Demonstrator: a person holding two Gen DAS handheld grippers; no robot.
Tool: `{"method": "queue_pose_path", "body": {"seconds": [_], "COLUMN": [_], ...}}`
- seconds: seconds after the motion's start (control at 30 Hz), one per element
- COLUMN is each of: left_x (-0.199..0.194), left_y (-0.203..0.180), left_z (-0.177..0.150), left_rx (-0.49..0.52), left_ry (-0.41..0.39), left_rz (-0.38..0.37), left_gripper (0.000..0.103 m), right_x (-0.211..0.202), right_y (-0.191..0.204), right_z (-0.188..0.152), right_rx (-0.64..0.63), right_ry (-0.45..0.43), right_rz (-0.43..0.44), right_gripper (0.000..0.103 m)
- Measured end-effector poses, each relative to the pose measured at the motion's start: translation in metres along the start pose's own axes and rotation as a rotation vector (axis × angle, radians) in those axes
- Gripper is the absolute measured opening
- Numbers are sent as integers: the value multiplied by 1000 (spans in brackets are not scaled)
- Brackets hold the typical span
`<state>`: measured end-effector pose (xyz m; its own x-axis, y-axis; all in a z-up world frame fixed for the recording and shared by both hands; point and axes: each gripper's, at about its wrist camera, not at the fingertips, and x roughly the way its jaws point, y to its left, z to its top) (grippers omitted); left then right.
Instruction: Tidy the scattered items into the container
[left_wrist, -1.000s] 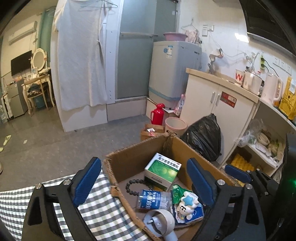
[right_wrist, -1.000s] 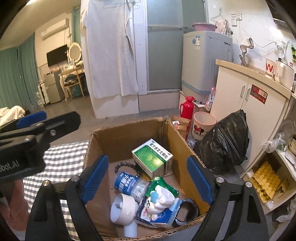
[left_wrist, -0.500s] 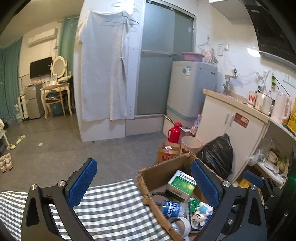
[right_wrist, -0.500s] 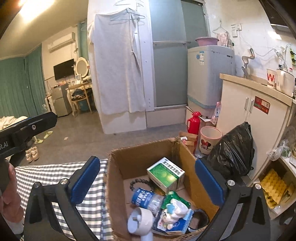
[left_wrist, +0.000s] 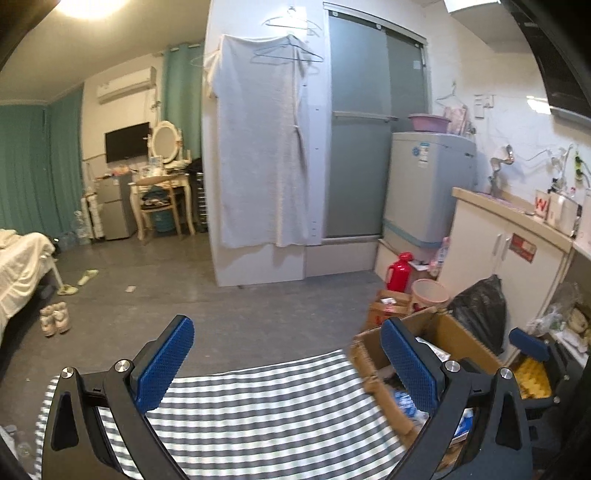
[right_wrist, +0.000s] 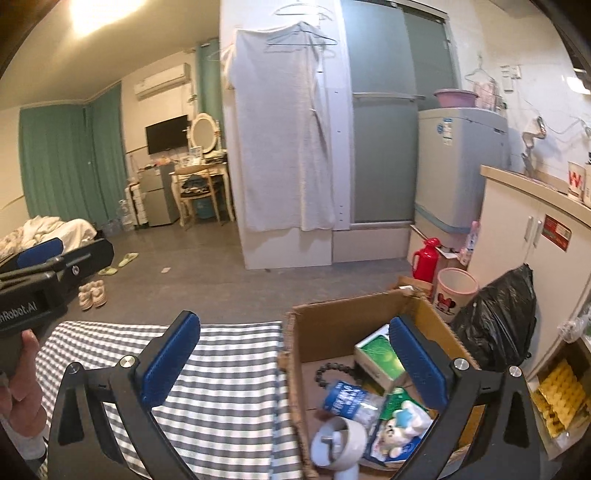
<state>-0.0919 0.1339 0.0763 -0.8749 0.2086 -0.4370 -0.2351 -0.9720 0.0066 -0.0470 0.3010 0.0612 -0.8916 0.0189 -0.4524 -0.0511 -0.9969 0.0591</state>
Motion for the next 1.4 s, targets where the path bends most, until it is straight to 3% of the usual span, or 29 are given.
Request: {"method": "queue_pose_path", "body": {"seconds": [0.6,1.03,1.4], "left_x": [-47,-56,-54], "left_y": [82,115,119], "left_z": [-45,-62,-68], "left_rx": [-75,-137,-140], "left_ry": [14,49,66], "left_rz": [181,225,227], "left_gripper": [103,103,103], "right_x": [-15,-12,-9], "right_y": [62,92,97], "right_z": [-3,-14,-16], "right_rx": [-52,-84,-83], "right_ry": [-5,13,26], "right_rz": [121,179,179], "right_gripper": [103,103,103]}}
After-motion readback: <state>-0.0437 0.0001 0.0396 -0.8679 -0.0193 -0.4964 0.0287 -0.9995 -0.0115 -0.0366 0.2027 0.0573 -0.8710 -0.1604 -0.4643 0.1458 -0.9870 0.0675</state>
